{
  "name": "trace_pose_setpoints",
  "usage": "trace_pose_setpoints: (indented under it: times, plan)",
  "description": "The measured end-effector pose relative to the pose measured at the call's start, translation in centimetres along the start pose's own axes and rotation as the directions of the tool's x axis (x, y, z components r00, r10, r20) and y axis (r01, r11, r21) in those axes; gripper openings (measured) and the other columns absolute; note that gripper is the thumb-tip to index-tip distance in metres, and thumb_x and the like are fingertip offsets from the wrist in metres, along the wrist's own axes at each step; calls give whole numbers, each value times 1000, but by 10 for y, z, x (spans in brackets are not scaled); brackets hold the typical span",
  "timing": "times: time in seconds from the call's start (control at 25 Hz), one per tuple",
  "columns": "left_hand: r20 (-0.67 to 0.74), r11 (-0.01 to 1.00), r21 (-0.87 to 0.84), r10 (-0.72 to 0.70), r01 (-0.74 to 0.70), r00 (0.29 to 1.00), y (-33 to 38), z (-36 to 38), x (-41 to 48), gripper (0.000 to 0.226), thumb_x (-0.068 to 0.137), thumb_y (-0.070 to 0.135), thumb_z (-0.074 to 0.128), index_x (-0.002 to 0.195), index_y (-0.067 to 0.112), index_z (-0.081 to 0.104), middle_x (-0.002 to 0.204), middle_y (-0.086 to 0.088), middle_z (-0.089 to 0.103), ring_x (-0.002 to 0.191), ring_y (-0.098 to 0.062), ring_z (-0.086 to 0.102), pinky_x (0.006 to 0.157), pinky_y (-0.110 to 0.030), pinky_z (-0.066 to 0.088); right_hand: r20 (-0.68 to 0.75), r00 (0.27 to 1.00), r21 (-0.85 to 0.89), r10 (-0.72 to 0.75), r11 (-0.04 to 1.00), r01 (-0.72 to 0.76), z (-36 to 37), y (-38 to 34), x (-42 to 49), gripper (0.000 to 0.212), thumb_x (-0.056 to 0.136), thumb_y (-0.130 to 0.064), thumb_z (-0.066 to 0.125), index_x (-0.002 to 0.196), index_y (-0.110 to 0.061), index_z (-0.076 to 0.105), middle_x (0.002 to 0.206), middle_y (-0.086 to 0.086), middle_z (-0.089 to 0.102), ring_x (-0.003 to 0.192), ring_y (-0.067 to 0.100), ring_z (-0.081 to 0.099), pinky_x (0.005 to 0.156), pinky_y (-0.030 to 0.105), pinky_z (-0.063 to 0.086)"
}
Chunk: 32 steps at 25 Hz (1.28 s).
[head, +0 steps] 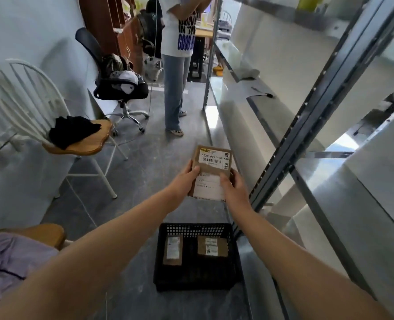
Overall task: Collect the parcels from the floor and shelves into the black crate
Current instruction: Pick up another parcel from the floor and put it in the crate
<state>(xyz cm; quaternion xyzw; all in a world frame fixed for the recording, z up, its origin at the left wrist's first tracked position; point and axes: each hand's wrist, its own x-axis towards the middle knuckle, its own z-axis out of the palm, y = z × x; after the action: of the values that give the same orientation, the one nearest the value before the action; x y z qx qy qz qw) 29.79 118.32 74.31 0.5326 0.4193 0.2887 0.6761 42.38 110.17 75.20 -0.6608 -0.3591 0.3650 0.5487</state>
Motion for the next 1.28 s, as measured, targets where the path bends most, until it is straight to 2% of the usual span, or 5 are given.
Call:
trace_pose_setpoints:
  times: [0.52, 0.68, 0.88, 1.16, 1.28]
  plan:
    - [-16, 930, -33, -366, 366, 930, -309, -44, 167, 43, 96, 39, 42, 138, 36, 34, 110, 10, 64, 94, -7, 66, 65, -18, 53, 127, 908, -164, 400, 911, -378, 45, 317, 127, 41, 94, -32, 48, 135, -26, 43, 121, 1, 61, 101, 14, 62, 77, 25, 54]
    - [-48, 869, -88, -493, 488, 869, -466, -56, 211, 54, 95, 41, 44, 145, 26, 30, 137, -2, 51, 116, -15, 52, 94, -31, 45, 127, 840, -176, 528, 845, -504, 62, 477, 147, 41, 95, -29, 48, 136, -21, 44, 117, 2, 63, 94, 10, 64, 67, 19, 53]
    - [-38, 844, -145, -526, 516, 850, -605, -76, 259, 34, 97, 43, 38, 123, 26, 51, 104, 3, 65, 92, -14, 63, 63, -25, 51, 129, 798, -163, 589, 806, -569, 102, 637, 175, 41, 97, -26, 45, 137, -20, 40, 119, 5, 61, 91, 14, 63, 66, 23, 53]
    - [-74, 908, 30, -415, 418, 907, -675, -74, 277, 55, 97, 37, 39, 147, 21, 21, 138, -8, 49, 115, -21, 54, 97, -39, 47, 10, 851, -273, 526, 820, -504, 125, 711, 179, 31, 98, -28, 40, 126, -18, 48, 104, 1, 59, 84, 11, 57, 65, 23, 45]
    - [-56, 913, 1, -408, 408, 911, -677, -73, 277, 48, 98, 31, 40, 144, 22, 28, 133, -9, 54, 107, -18, 58, 83, -30, 52, -94, 880, -272, 466, 838, -473, 133, 713, 175, 17, 98, -29, 39, 108, -22, 50, 93, -3, 58, 77, 5, 55, 59, 20, 41]
